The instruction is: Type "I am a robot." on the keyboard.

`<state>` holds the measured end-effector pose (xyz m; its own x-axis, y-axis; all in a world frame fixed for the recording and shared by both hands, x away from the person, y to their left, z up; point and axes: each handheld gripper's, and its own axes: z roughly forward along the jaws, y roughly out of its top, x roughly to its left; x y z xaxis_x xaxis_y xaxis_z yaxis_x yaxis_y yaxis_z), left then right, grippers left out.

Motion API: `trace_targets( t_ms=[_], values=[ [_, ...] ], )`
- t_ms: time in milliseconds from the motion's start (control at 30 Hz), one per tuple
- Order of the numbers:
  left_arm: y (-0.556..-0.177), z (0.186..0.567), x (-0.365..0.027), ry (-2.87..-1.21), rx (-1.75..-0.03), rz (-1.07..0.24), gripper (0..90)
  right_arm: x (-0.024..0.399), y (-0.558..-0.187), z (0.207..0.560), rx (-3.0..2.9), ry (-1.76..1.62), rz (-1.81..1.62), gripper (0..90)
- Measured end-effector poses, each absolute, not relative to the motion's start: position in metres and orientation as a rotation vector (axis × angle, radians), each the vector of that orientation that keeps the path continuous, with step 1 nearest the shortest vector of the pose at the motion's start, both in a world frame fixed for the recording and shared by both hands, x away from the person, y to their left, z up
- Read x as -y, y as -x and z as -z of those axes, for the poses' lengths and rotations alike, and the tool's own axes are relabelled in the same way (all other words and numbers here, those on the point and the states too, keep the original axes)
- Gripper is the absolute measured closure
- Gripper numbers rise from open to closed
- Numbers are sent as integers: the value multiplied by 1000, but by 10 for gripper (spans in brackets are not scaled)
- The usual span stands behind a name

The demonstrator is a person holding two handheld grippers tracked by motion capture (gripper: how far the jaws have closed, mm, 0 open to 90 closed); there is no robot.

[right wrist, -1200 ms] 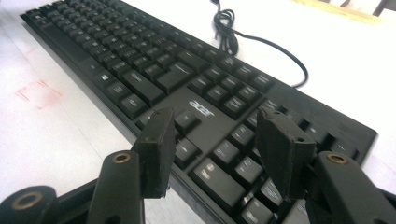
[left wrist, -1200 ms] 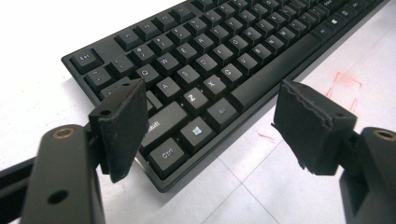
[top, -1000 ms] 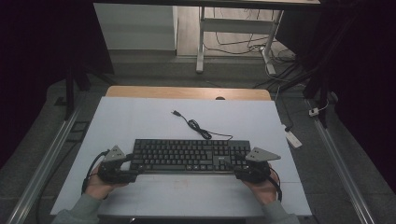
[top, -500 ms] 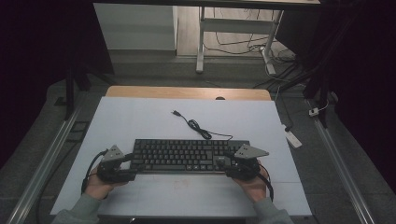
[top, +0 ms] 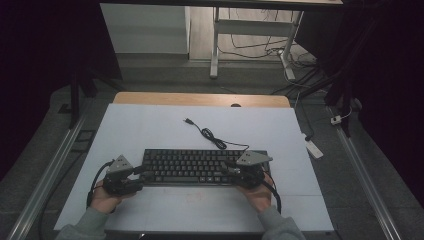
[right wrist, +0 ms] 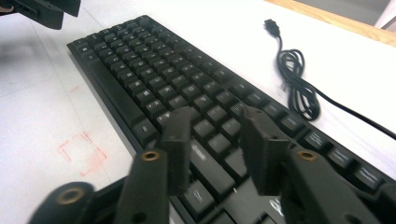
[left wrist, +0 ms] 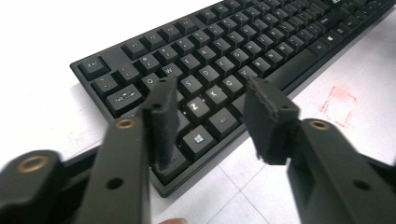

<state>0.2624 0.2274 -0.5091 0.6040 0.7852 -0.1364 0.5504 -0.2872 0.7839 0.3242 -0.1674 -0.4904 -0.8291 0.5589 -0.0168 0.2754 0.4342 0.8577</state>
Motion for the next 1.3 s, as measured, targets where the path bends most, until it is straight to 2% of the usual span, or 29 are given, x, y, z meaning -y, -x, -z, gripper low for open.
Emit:
trace_targets(
  t_ms=[33, 167, 233, 300, 500, 900, 1300],
  values=[
    [-262, 509, -227, -1977, -1057, -346, 559, 167, -324, 490, -2392, -719, -1348, 677],
    [-262, 508, -228, -1975, -1051, -341, 660, 151, -329, 489, -2423, -689, -1351, 800],
    [-262, 508, -228, -1972, -1051, -342, 679, 147, -330, 489, -2423, -682, -1361, 825],
    [-262, 508, -229, -1969, -1051, -342, 739, 139, -332, 489, -2445, -663, -1355, 882],
    [-262, 506, -231, -1959, -1053, -342, 889, 125, -336, 488, -2468, -647, -1348, 895],
    [-266, 509, -235, -1971, -1082, -349, 890, 94, -345, 495, -2516, -635, -1323, 894],
    [-278, 521, -230, -2024, -1125, -373, 890, 81, -354, 500, -2546, -655, -1285, 894]
  ],
)
